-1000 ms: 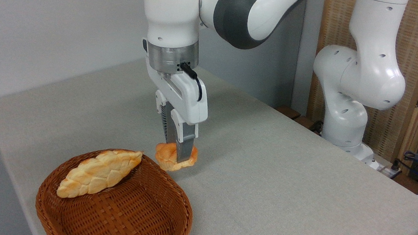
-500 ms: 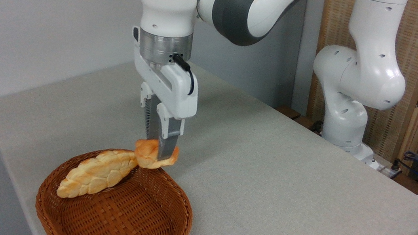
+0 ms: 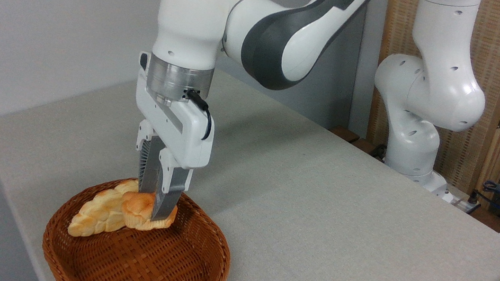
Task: Put bread into the basket
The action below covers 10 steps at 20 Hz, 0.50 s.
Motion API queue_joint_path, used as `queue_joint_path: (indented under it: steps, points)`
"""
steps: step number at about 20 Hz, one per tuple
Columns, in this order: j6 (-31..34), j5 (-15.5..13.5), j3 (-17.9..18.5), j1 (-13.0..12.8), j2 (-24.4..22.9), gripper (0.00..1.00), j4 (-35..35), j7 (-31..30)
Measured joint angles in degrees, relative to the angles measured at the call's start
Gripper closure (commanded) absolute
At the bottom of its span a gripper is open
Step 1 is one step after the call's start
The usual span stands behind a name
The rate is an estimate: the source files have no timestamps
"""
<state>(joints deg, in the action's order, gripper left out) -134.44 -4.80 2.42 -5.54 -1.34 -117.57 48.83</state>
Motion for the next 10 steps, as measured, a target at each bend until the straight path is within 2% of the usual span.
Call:
queue_joint_path:
  steps: [10]
  points:
    - [-0.1,0.0,0.1,0.0,0.5,0.0,0.3,-0.1]
